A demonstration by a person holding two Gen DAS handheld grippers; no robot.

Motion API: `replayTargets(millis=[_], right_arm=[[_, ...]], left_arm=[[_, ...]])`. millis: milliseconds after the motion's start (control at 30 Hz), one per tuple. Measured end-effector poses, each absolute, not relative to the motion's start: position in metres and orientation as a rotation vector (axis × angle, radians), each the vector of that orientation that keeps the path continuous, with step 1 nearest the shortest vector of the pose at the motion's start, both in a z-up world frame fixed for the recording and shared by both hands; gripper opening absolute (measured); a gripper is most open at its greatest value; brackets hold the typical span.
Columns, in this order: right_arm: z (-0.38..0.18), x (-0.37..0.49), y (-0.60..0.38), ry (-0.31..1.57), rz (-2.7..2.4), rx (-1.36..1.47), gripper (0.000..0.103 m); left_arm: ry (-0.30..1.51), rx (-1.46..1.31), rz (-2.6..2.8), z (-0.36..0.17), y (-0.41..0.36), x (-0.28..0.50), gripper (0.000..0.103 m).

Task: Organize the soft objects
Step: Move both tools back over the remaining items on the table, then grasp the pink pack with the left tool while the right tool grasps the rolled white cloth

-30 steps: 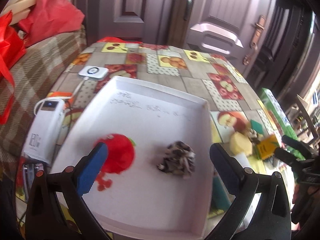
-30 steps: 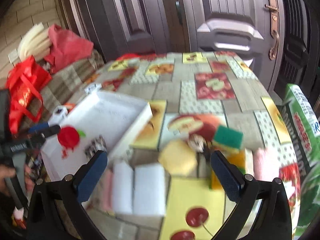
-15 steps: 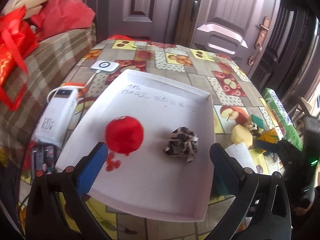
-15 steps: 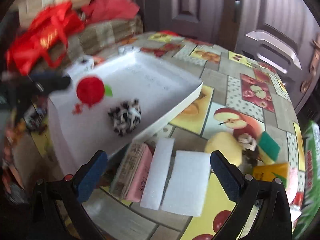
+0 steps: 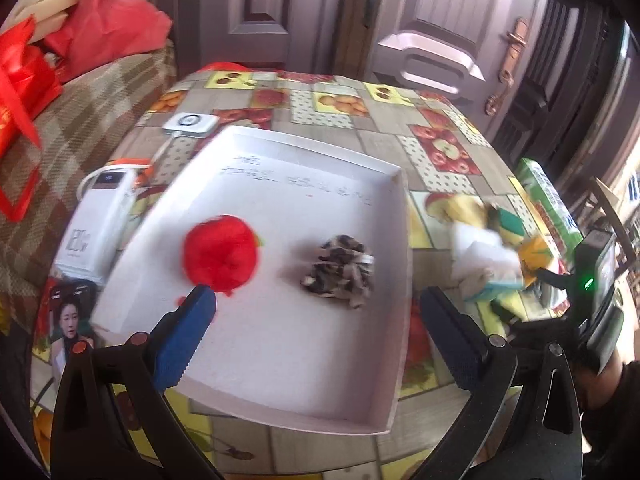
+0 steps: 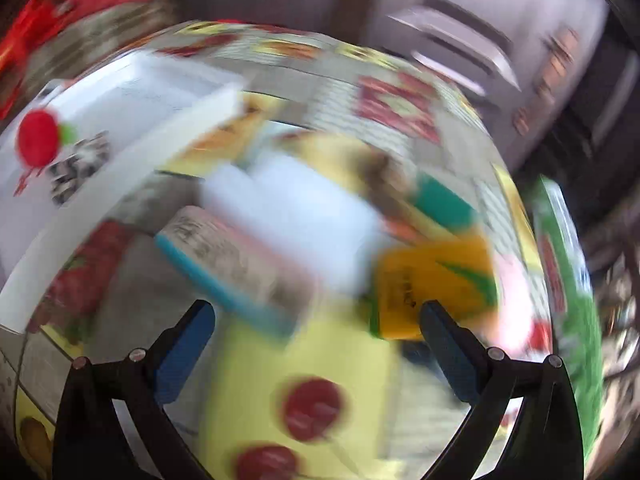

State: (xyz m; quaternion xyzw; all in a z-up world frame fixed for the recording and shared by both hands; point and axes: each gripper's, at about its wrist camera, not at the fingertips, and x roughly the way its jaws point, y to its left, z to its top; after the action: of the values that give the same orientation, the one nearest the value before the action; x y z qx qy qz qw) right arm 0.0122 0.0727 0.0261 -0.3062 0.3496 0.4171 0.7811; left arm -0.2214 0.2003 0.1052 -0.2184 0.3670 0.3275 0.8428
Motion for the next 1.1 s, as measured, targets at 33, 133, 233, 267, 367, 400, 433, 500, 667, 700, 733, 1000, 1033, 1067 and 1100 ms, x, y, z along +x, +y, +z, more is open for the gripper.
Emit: replayTargets(millis=[33,133,233,267,367,400,433,500,667,700,733,1000,1033,1067,1100], right_arm=[[0.032,0.021,0.060,0.775,0.905,-0.609,0.102],[0.055,0.039,0.018,0.793,0.922,-0.458,0.102],[0.071,0.050,-0.016,0.805,0.905,-0.349,0.103],[0.073,0.050,-0.022,0.811,0.894,-0.330,0.103],[0.080,0.056,-0.049,0.829,0.865,-0.277,0.103],[0.082,0.060,-0.057,0.830,0.858,-0.268,0.103],[0.083,0.062,-0.062,0.828,0.852,-0.264,0.103],[0.085,0.066,-0.072,0.827,0.838,-0.256,0.103],[0.089,0.084,-0.103,0.823,0.803,-0.226,0.103],[0.091,0.087,-0.109,0.820,0.797,-0.220,0.103],[0.091,0.090,-0.114,0.817,0.791,-0.214,0.103],[0.088,0.120,-0.145,0.835,0.736,-0.150,0.103],[0.087,0.123,-0.144,0.839,0.736,-0.150,0.103],[0.084,0.126,-0.142,0.846,0.745,-0.155,0.103],[0.082,0.127,-0.138,0.853,0.757,-0.161,0.103]], left_arm=[[0.783,-0.456,0.672,0.104,0.196,-0.215,0.103],[0.812,-0.438,0.589,0.098,0.182,-0.191,0.103],[0.839,-0.420,0.496,0.093,0.166,-0.164,0.103],[0.851,-0.416,0.456,0.090,0.159,-0.153,0.103],[0.855,-0.395,0.345,0.085,0.141,-0.122,0.103],[0.849,-0.374,0.309,0.085,0.134,-0.113,0.102],[0.840,-0.336,0.251,0.085,0.124,-0.099,0.102],[0.841,-0.273,0.160,0.083,0.109,-0.076,0.102],[0.932,-0.205,0.124,0.066,0.102,-0.027,0.102],[0.955,-0.226,0.122,0.061,0.107,-0.022,0.102],[0.977,-0.255,0.116,0.056,0.112,-0.016,0.102],[1.088,-0.282,-0.079,0.038,0.090,-0.006,0.052],[1.099,-0.250,-0.066,0.037,0.086,-0.005,0.052],[1.102,-0.238,-0.052,0.035,0.085,-0.004,0.052],[1.106,-0.241,-0.037,0.033,0.085,-0.002,0.052]])
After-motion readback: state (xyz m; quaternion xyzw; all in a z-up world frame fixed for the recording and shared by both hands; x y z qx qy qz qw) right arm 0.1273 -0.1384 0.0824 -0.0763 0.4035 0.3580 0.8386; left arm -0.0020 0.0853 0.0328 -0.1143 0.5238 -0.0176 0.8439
